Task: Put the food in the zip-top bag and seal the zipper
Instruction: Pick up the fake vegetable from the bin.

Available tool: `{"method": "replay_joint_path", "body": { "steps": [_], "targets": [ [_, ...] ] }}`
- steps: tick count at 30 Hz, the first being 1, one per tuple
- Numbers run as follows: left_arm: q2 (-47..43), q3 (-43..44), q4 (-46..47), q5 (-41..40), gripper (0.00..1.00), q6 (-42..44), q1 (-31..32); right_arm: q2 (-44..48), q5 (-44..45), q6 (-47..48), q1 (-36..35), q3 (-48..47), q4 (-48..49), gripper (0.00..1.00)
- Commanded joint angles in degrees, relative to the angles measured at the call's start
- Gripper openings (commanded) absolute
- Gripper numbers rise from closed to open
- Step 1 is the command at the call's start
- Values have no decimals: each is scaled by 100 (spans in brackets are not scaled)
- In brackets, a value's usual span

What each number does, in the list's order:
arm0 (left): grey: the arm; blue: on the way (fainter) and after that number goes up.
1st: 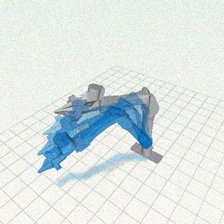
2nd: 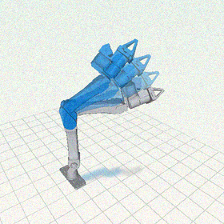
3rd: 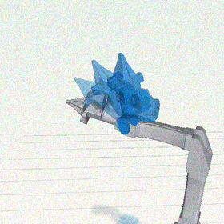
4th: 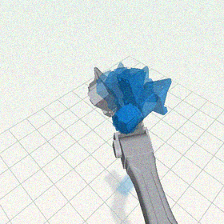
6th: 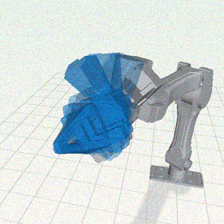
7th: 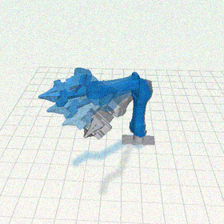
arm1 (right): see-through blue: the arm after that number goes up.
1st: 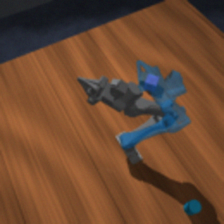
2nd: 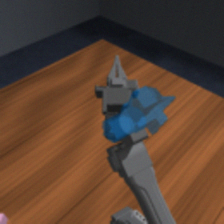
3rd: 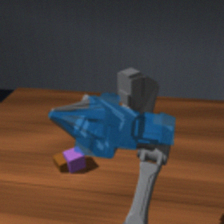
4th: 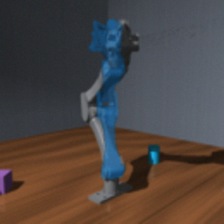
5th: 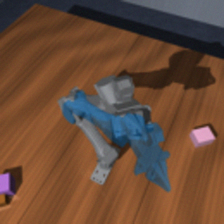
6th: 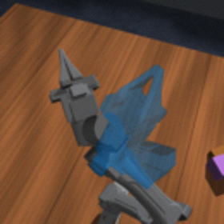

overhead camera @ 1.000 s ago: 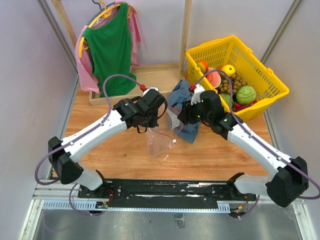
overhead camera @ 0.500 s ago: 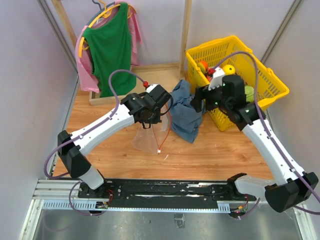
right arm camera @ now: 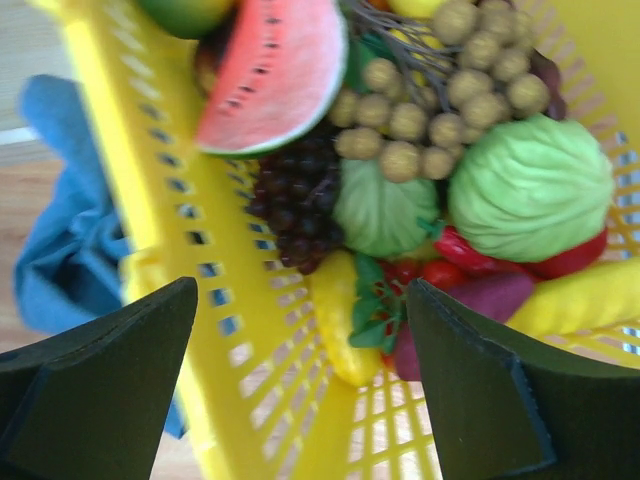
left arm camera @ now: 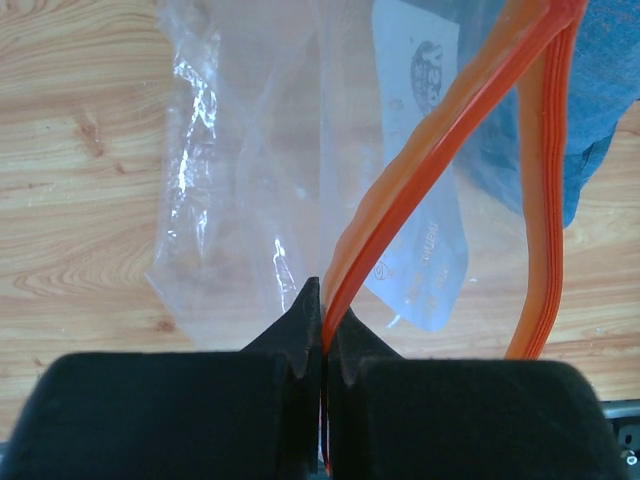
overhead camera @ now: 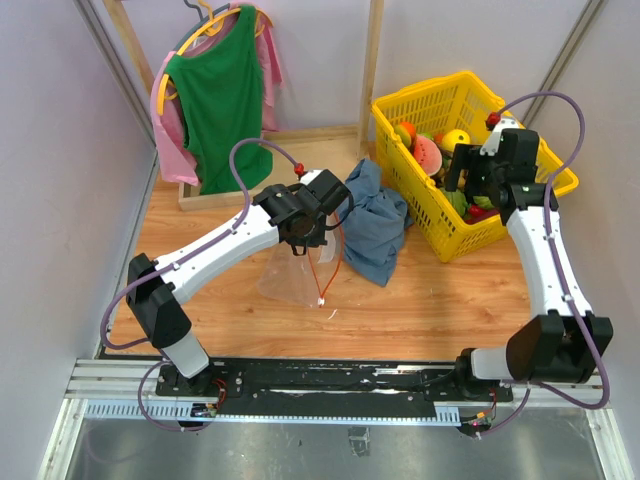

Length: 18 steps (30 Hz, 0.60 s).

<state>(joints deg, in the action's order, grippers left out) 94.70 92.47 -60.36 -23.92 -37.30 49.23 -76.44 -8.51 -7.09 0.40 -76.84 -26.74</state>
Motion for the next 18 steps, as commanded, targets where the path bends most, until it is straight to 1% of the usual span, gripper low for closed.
{"method": "replay_joint_path", "body": {
  "steps": [1,5,10,18],
  "targets": [
    [24,246,26,-35,0,99,-37,-389,576,30,500,-177,289,88],
    [38,281,52,-19,0,141,-45,-723,1189,144,720,-160,644,87],
    [35,283,66,-18,0,169,-45,-1352,1269,-35,939,-191,1144,85],
    [-30,185,90,-9,0,186,-63,-2156,1696,-112,995,-146,1776,85]
  ]
}}
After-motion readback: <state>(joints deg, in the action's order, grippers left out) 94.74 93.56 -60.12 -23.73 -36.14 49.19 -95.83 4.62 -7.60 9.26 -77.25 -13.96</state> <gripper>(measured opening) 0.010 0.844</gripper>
